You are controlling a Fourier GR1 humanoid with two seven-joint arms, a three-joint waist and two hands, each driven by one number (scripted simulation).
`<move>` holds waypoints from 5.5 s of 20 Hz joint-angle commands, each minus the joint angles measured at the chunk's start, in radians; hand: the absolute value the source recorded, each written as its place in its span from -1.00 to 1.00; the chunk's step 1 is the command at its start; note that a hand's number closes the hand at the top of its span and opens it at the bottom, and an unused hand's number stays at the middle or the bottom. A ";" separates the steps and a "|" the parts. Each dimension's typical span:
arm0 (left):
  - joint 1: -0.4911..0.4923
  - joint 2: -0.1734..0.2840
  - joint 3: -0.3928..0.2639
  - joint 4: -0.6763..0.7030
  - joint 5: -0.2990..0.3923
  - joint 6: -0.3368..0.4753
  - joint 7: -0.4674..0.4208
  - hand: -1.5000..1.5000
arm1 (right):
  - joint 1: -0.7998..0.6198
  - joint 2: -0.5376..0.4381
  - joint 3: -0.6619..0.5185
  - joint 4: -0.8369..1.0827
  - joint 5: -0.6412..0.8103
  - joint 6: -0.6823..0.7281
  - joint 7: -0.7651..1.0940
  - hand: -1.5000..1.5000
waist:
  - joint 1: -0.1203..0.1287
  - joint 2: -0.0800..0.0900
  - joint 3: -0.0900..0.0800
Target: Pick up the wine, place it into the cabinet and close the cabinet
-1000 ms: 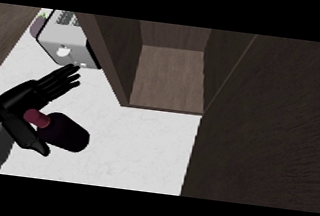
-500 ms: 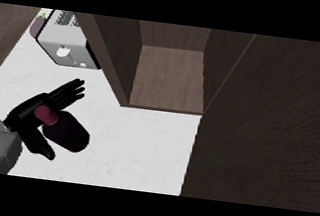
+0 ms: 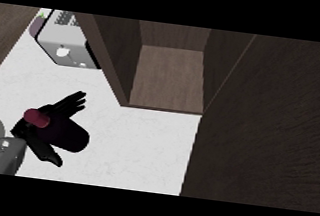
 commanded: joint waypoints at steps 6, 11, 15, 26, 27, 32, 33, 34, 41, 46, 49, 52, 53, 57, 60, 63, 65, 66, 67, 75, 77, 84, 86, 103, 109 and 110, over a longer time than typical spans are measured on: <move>-0.051 0.003 -0.014 0.226 -0.028 -0.102 -0.183 -1.00 | -0.073 0.034 0.060 0.003 0.038 -0.036 0.027 -1.00 | 0.001 0.002 -0.002; -0.085 0.010 -0.003 0.289 -0.011 -0.122 -0.204 -1.00 | 0.020 0.004 0.045 -0.098 -0.034 0.008 0.043 -1.00 | -0.009 0.001 -0.001; -0.115 -0.009 -0.026 0.340 -0.035 -0.114 -0.226 -1.00 | -0.029 0.026 0.061 -0.074 0.011 -0.031 0.065 -1.00 | -0.012 0.003 -0.002; -0.150 -0.025 -0.029 0.334 -0.016 -0.077 -0.282 -1.00 | -0.050 0.011 0.010 -0.019 -0.009 -0.008 0.035 -1.00 | -0.004 0.003 -0.001; -0.108 -0.073 -0.041 0.318 -0.023 -0.020 -0.301 -1.00 | 0.029 0.011 0.035 -0.090 -0.039 0.008 0.052 -1.00 | -0.006 0.000 0.000; -0.159 -0.082 -0.012 0.363 0.026 -0.063 -0.223 1.00 | -0.068 0.010 0.028 -0.038 -0.008 -0.017 0.108 -1.00 | -0.002 0.001 -0.001; -0.147 -0.130 -0.022 0.365 0.022 -0.038 -0.220 1.00 | 0.058 0.021 0.036 -0.073 -0.038 0.020 0.030 -1.00 | -0.013 0.001 0.000; -0.187 -0.078 -0.003 0.397 0.035 -0.080 -0.199 1.00 | -0.062 0.001 -0.003 -0.042 -0.052 0.005 0.080 -1.00 | -0.010 0.004 -0.001; -0.150 -0.176 -0.047 0.379 0.014 -0.054 -0.216 1.00 | 0.015 0.001 -0.025 -0.067 -0.074 0.025 0.054 -1.00 | -0.010 0.002 -0.001; -0.124 -0.188 0.114 0.317 0.174 0.118 -0.243 1.00 | -0.037 0.005 -0.020 -0.035 -0.039 0.010 0.068 -1.00 | 0.020 -0.006 0.000; -0.062 -0.190 0.255 0.301 0.297 0.253 -0.324 1.00 | 0.015 0.009 -0.013 -0.035 -0.018 0.021 0.034 -1.00 | 0.036 -0.011 0.001; -0.052 -0.238 0.281 0.255 0.331 0.296 -0.381 1.00 | -0.021 0.004 -0.013 -0.015 -0.015 0.017 0.049 -1.00 | 0.024 -0.006 0.000; -0.043 -0.245 0.272 0.239 0.330 0.294 -0.380 1.00 | 0.058 0.011 -0.022 -0.045 -0.049 0.039 0.009 -1.00 | 0.012 -0.006 0.002; 0.011 -0.280 0.233 0.030 0.389 0.289 -0.205 1.00 | 0.101 0.009 -0.032 -0.036 -0.066 0.075 -0.040 -1.00 | 0.018 -0.007 0.003; 0.080 -0.317 0.169 -0.122 0.378 0.312 -0.148 1.00 | 0.041 0.005 -0.044 -0.008 -0.076 0.063 0.003 -1.00 | 0.021 -0.007 0.002; 0.097 -0.334 0.028 -0.162 0.424 0.386 -0.176 1.00 | -0.001 -0.010 -0.106 0.033 -0.114 0.071 -0.013 -1.00 | 0.014 -0.005 0.002; 0.131 -0.335 -0.081 -0.245 0.462 0.451 -0.140 1.00 | -0.002 0.007 -0.064 0.030 -0.076 0.061 -0.006 -1.00 | 0.014 -0.006 0.002; 0.165 -0.335 -0.003 -0.352 0.415 0.405 -0.040 1.00 | -0.019 0.039 0.003 -0.024 0.004 0.007 0.039 -1.00 | 0.019 -0.007 0.002; 0.169 -0.335 -0.178 -0.341 0.537 0.510 -0.085 1.00 | -0.011 0.006 -0.062 -0.023 -0.091 0.037 0.059 -1.00 | 0.013 -0.008 0.002; 0.233 -0.335 -0.381 -0.535 0.596 0.772 -0.042 1.00 | -0.047 0.001 -0.075 0.017 -0.088 0.047 0.049 -1.00 | 0.010 -0.003 0.001; 0.261 -0.335 -0.463 -0.580 0.636 0.824 -0.046 1.00 | 0.071 -0.021 -0.114 -0.092 -0.161 0.092 0.049 -1.00 | 0.003 -0.004 0.001; 0.175 -0.335 -0.480 -0.484 0.738 0.887 -0.044 1.00 | 0.011 0.016 -0.049 -0.060 -0.073 0.041 0.085 -1.00 | 0.006 -0.002 0.001; 0.132 -0.335 -0.584 -0.450 0.816 0.996 -0.105 1.00 | 0.036 0.026 -0.021 0.005 -0.039 0.068 0.012 -1.00 | 0.004 -0.002 0.001; -0.218 -0.335 -0.644 -0.082 1.068 1.011 -0.312 1.00 | -0.051 0.028 -0.033 0.084 -0.030 0.067 -0.009 -1.00 | -0.006 0.002 0.000; -0.276 -0.335 -0.648 -0.059 1.113 1.040 -0.280 1.00 | 0.001 0.042 -0.033 0.129 -0.032 0.090 -0.073 -1.00 | 0.000 0.000 0.000; -0.369 -0.335 -0.617 -0.007 1.148 1.042 -0.248 1.00 | -0.012 0.008 -0.099 0.101 -0.105 0.111 -0.063 -1.00 | -0.009 0.002 0.000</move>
